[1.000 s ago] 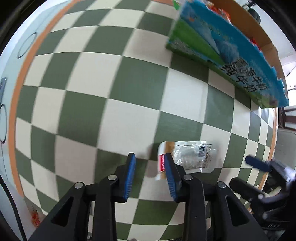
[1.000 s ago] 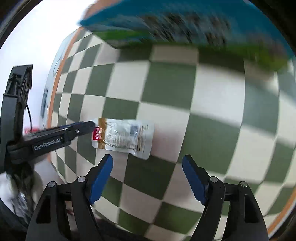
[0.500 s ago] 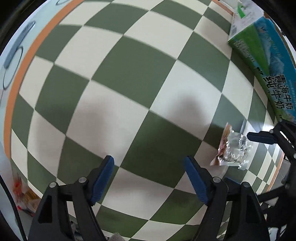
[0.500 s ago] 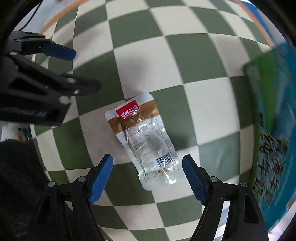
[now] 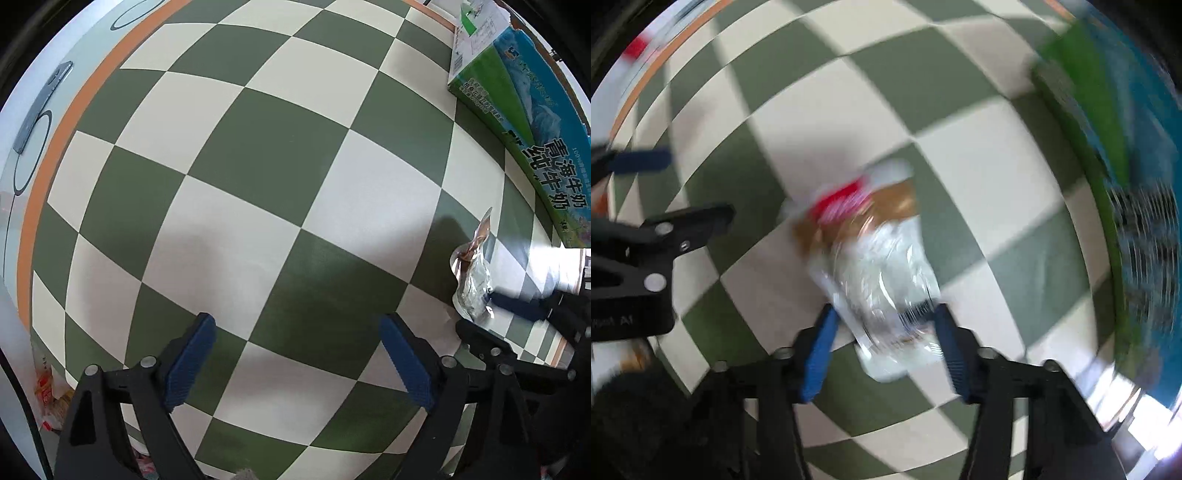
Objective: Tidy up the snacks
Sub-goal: 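Close the right gripper on the clear wrapper and lift it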
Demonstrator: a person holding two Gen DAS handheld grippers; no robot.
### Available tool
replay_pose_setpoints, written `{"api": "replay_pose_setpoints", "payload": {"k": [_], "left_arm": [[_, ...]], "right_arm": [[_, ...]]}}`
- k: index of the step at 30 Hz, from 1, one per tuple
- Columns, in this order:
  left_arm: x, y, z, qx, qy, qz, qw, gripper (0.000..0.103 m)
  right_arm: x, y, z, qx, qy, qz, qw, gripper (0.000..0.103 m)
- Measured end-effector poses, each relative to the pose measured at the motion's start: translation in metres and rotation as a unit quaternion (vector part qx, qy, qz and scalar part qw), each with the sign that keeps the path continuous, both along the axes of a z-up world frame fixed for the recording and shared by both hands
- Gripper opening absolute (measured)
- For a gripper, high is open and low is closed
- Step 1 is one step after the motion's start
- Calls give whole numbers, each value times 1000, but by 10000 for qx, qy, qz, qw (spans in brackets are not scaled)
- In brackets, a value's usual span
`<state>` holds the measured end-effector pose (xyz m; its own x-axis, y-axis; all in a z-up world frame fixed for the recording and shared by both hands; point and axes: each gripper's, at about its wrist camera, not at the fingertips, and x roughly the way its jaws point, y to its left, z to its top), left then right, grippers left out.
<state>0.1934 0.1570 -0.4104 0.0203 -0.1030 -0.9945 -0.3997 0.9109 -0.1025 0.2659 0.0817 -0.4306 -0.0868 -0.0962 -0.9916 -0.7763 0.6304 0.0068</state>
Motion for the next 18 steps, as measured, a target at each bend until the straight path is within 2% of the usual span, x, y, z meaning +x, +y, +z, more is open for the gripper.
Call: {"api": "replay_pose_setpoints", "payload": {"k": [1,2,5,9,10,11,12,13,15,18], "left_arm": [[1,0,1,-17,-20,19,10000,92],[2,0,1,-14,-29,21,10000,92],[5,-1,3,-16,-35,16,10000,92],[-1,9,17,7,-126,-33,9999,92],[-1,8,20,11,-151,-62,9999,92],[0,7,21,-1,-161,-87,9998,92],[2,6,22,-25,-177,-104,9998,92],[4,4,24,-52,-203,-122,9997,92],[7,0,27,-63,-226,-178,9996,92],[11,-6,30,-64,-238,-280,9993,92]], "right_arm": [[2,-5,2,87,38,-333,9994,37],[5,-10,3,200,136,-687,9973,35],[9,-28,5,511,312,-1520,9866,35],[22,-51,7,973,666,-2435,9627,32],[18,-56,8,1054,685,-2544,9589,23],[19,-61,9,1181,679,-2648,9546,22],[20,-63,13,1260,654,-2726,9516,17],[22,-66,17,1350,657,-2790,9485,1],[25,-73,27,1474,645,-2892,9437,1],[21,-80,30,1480,593,-2842,9454,1]]}}
